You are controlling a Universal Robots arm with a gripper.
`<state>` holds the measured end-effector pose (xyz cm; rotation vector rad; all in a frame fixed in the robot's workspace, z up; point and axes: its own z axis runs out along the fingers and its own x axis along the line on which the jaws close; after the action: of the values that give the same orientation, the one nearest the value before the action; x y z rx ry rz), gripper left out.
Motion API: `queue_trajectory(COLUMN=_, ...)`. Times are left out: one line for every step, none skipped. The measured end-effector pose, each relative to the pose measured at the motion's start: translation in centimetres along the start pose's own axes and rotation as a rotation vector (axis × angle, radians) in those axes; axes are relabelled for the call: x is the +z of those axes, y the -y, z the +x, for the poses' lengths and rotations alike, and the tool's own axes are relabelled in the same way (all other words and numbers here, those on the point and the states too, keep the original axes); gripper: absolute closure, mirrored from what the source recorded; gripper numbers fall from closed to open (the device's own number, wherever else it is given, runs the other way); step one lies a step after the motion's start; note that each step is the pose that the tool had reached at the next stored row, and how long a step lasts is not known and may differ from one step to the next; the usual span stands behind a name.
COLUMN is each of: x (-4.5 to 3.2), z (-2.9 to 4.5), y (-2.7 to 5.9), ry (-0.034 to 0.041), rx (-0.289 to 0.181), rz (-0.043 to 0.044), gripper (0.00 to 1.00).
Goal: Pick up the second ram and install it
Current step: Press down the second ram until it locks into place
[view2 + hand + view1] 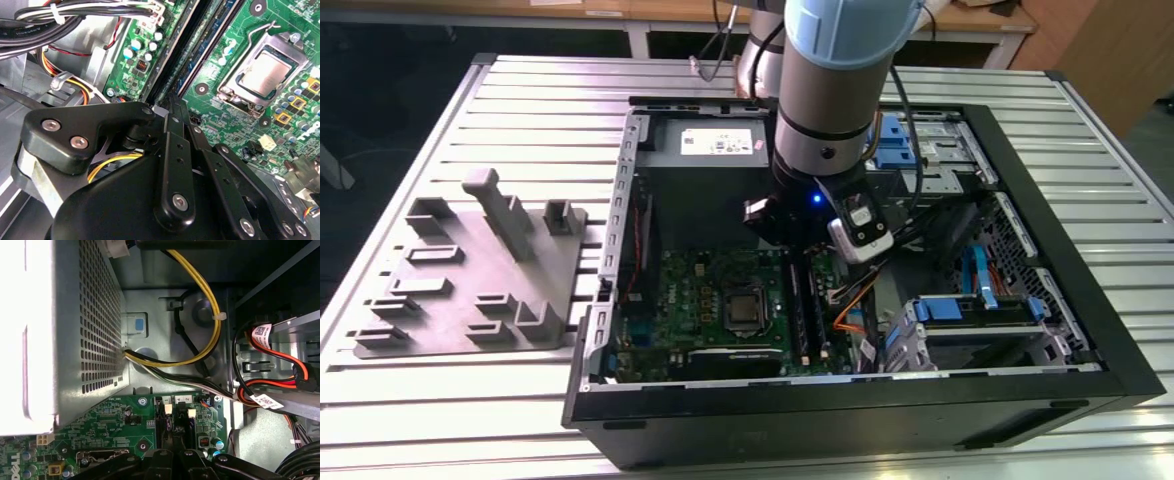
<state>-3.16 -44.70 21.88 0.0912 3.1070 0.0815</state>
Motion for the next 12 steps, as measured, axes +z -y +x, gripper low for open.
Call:
queue_trajectory(x=0.0, z=0.0, y=0.0, ry=-0.0001, rx=0.0, rz=0.0, gripper=0.89)
queue_trajectory(x=0.0, z=0.0, y=0.0, ry=0.0, rx=0.0, rz=0.0, gripper=0.89)
queue_trajectory(x=0.01, z=0.0, y=0.0, ry=0.0, rx=0.0, rz=0.0, gripper=0.89)
queue_trajectory(x=0.01, z=0.0, y=0.0, ry=0.0, rx=0.0, rz=0.0, gripper=0.89)
queue_trajectory(x=0.01, z=0.0, y=0.0, ry=0.0, rx=0.0, rz=-0.0001, gripper=0.89)
queue_trajectory(x=0.04, z=0.0, y=0.0, ry=0.0, rx=0.0, rz=-0.0002, gripper=0.89)
queue_trajectory(x=0.08, z=0.0, y=0.0, ry=0.0002, rx=0.0, rz=-0.0003, gripper=0.89)
queue_trajectory(x=0.08, z=0.0, y=0.0, ry=0.0002, rx=0.0, rz=-0.0002, gripper=0.89)
queue_trajectory(x=0.08, z=0.0, y=0.0, ry=0.0003, rx=0.0, rz=-0.0001, gripper=0.89)
queue_trajectory(x=0.08, z=0.0, y=0.0, ry=0.0003, rx=0.0, rz=0.0, gripper=0.89)
queue_trajectory(x=0.08, z=0.0, y=0.0, ry=0.0002, rx=0.0, rz=0.0, gripper=0.89)
queue_trajectory(x=0.08, z=0.0, y=0.0, ry=0.0003, rx=0.0, rz=0.0, gripper=0.89)
